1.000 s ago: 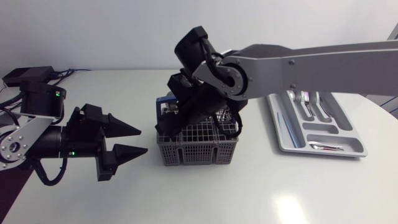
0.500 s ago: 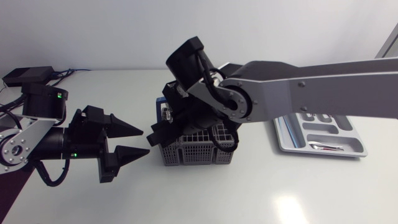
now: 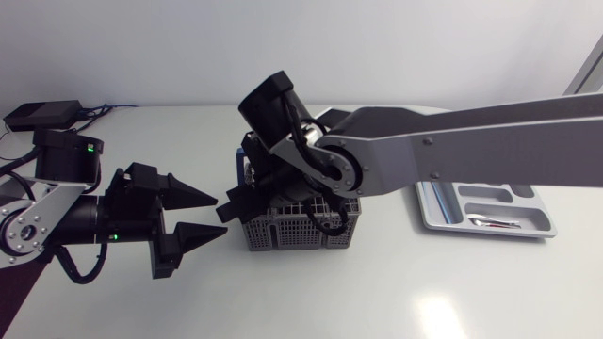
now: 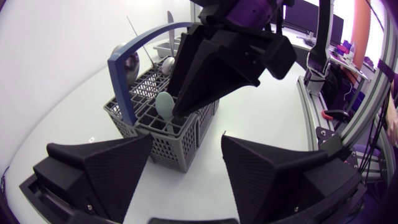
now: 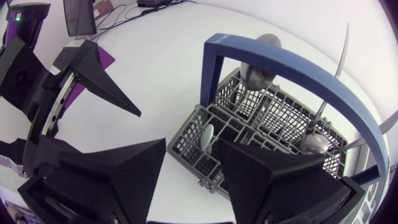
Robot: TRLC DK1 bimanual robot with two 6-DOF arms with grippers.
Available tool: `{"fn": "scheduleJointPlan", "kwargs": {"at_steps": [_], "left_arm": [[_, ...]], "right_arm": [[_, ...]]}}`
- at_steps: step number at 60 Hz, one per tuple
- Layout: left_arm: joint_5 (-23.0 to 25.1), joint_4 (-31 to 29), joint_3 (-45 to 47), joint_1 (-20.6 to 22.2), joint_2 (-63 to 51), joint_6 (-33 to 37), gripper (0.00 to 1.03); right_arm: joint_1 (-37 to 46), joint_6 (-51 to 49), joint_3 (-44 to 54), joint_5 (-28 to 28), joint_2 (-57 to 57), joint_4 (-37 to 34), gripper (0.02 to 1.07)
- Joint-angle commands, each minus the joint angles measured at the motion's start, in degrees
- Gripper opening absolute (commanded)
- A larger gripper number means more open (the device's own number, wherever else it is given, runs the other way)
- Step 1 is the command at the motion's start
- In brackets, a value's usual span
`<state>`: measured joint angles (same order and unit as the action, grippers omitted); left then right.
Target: Unload the cutlery basket into the drawer organizer.
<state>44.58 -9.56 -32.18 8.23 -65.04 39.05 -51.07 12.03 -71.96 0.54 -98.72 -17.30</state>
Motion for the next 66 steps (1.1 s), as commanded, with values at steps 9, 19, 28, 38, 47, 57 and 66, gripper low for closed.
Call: {"fn": "scheduleJointPlan", "kwargs": {"at_steps": [9,19,28,38,47,57,66], "left_arm": [[1.04,1.04,1.69,0.30,-0.97,0.24,0.92],[1.13,1.04,1.95,0.30,-1.06,0.42,0.92],[1.21,1.04,2.21,-0.06,-1.06,0.68,0.92],[1.21,1.04,2.83,-0.14,-0.97,0.94,0.92],[1.21,1.04,3.00,0.03,-0.88,1.03,0.92],[1.21,0.95,3.09,0.03,-0.53,0.94,0.92],[1.30,1.04,3.09,0.30,-0.09,0.68,0.92]], "right_arm": [[-0.17,2.38,1.30,0.96,-2.53,2.01,0.55],[0.09,2.65,0.77,1.40,-4.03,2.80,0.51],[0.27,2.82,1.21,2.63,-3.94,4.29,0.36],[0.71,2.91,2.00,3.86,-3.76,5.61,0.29],[0.97,2.56,2.71,3.95,-3.41,7.28,0.13],[0.18,1.59,4.02,4.74,-0.78,8.42,0.09],[-0.87,0.45,5.34,5.88,2.04,9.30,0.08]]}}
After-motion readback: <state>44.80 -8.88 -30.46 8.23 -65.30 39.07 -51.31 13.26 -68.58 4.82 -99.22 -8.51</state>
